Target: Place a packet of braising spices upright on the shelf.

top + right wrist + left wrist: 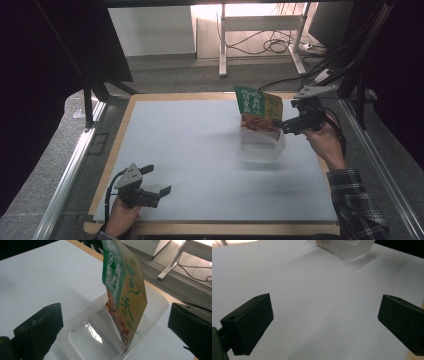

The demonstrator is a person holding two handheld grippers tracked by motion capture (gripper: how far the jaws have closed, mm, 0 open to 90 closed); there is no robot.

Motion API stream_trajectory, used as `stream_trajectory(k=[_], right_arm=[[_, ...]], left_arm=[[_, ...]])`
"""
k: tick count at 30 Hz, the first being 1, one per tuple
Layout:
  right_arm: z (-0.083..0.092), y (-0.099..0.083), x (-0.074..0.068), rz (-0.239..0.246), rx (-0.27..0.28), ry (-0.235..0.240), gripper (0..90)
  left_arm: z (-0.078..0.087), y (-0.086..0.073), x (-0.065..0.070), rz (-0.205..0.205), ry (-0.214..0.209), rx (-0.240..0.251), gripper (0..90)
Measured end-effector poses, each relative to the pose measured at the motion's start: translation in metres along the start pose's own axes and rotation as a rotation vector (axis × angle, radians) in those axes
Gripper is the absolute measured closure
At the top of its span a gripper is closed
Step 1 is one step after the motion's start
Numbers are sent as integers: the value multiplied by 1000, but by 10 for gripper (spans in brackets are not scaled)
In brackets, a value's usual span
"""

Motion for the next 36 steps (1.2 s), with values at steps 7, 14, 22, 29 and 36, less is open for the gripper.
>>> stream_trajectory(k=[7, 14, 22, 29, 36], right_arm=[[4, -6, -6, 4, 4, 3, 0], [7, -14, -12, -4, 13, 12, 0], [10, -24, -19, -11, 25, 23, 0], [12, -35, -26, -13, 34, 37, 0], [14, -45, -32, -13, 30, 49, 0]], left_arm=[[-3, -1, 2, -4, -8, -16, 0], [-4, -3, 1, 1, -9, -22, 0], [-4, -3, 0, 2, -6, -24, 0], [-4, -3, 0, 5, -4, -23, 0], [-4, -3, -1, 6, 0, -23, 0]])
Point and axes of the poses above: each handheld gripper's, and its own axes: z roughly backward along the jaws, y roughly out of its top, x roughly to its right, the point moved 4 cm from there along -z, roughly forward along the jaws, and after that the axes turned 1 degree about z, right-handed, at the moved point
